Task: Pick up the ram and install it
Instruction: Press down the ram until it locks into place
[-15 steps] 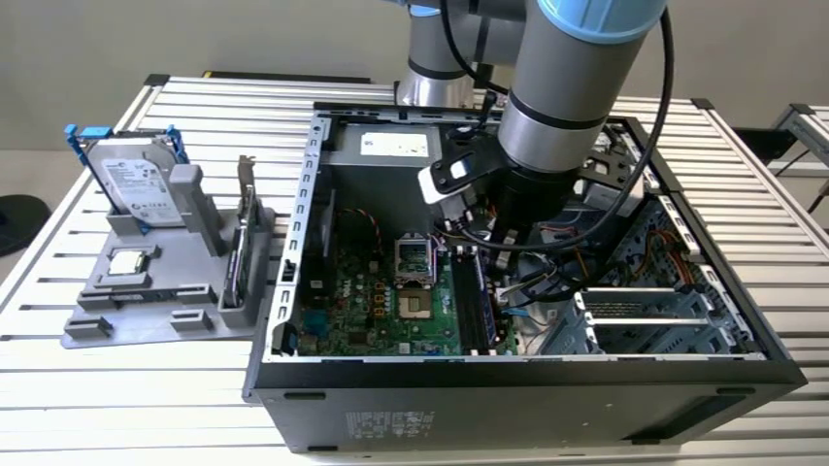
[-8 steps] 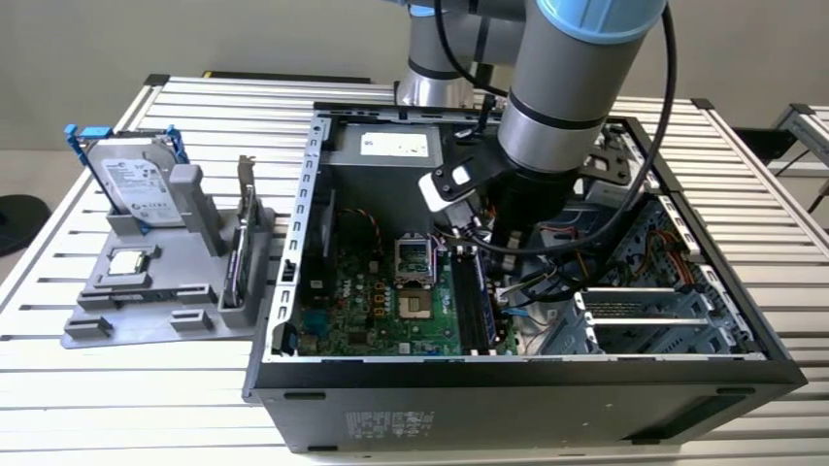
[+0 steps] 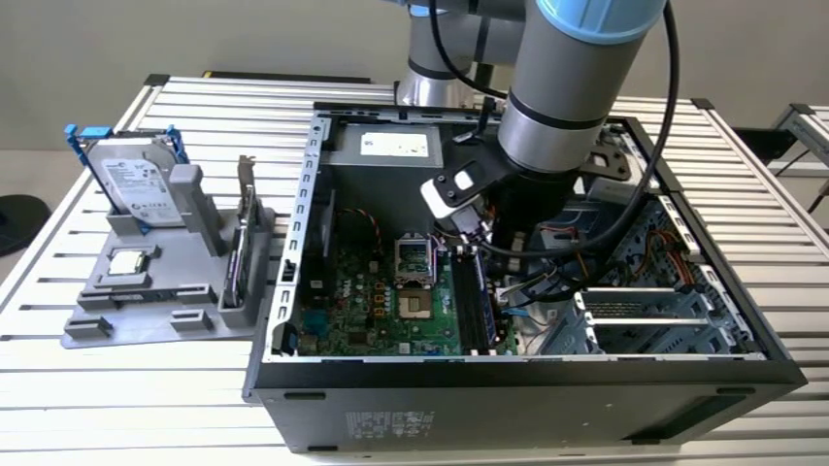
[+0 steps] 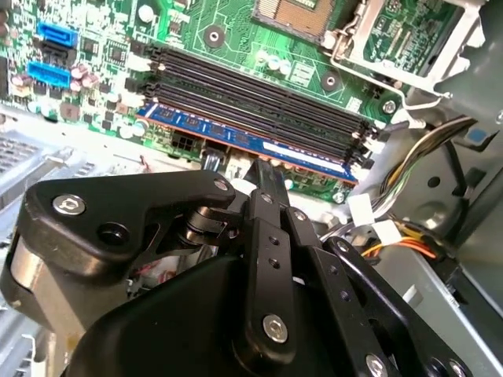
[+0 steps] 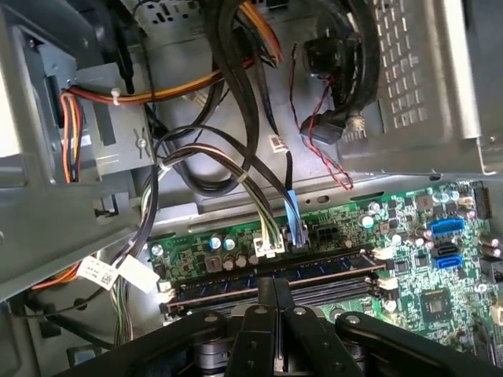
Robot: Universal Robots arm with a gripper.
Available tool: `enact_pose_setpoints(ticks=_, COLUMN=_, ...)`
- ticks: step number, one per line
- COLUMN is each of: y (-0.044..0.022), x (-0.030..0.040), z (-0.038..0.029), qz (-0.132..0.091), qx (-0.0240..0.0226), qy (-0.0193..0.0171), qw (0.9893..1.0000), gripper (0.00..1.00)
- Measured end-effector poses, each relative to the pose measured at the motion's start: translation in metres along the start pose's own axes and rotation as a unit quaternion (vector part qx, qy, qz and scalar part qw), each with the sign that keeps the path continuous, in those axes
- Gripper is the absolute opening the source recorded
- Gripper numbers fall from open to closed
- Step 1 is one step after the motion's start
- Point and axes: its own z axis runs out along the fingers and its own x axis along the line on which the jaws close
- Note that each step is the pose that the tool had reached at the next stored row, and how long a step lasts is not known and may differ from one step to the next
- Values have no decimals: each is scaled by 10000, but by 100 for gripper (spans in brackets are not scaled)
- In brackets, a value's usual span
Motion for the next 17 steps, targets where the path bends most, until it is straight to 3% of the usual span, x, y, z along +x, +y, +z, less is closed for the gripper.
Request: enact_pose_setpoints(ticks=17, y=0, x=0, z=4, qz=-514, qx=-6, qy=5, qw=9987, gripper=0)
